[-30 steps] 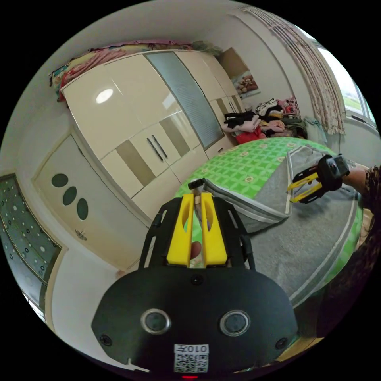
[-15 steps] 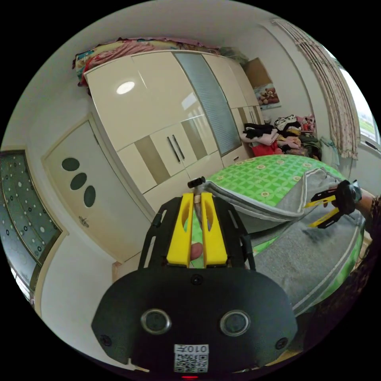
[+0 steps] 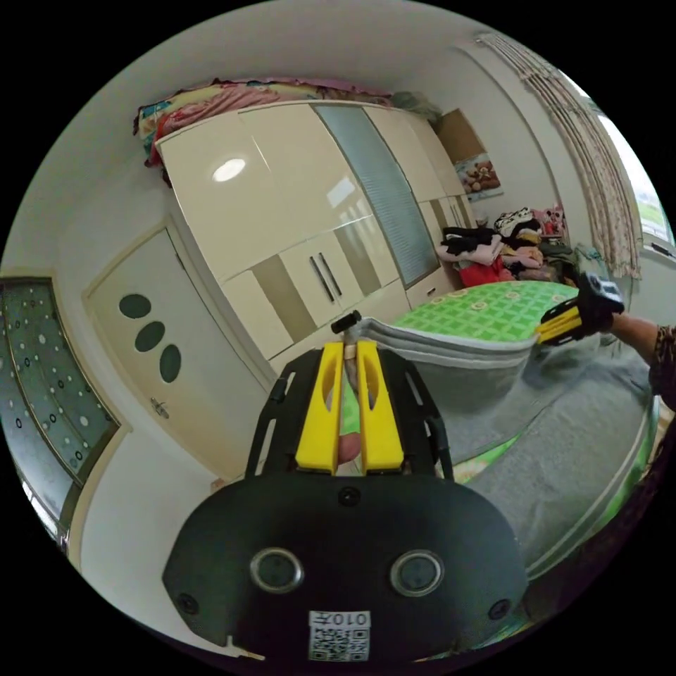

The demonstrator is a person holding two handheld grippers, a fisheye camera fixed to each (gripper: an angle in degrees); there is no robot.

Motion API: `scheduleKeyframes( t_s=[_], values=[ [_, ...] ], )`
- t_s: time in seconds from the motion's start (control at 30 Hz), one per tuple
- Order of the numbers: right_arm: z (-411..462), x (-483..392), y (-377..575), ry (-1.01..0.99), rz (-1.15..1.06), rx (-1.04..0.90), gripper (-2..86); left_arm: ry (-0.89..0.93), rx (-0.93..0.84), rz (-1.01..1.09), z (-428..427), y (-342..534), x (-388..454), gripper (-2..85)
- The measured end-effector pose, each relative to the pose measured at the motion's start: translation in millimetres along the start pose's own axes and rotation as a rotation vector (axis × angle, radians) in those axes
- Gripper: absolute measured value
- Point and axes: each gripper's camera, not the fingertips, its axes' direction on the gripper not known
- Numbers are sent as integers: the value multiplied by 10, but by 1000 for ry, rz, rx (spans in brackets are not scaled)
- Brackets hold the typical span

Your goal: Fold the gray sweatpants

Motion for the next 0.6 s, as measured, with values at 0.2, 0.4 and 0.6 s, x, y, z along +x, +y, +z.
scheduleKeyframes(
  t_s=[0.2,0.4,0.6],
  values=[
    [1698,830,-531,-336,105,-235,27,135,-336,-120,1467,-3,-486,24],
    [2651,799,-527,-363,113,-319,34,232,-617,-173,2643,270,-647,21],
    [3131,1191,-373,-536,244,-356,38,416,-569,-368,3104,262,-997,13]
  ],
)
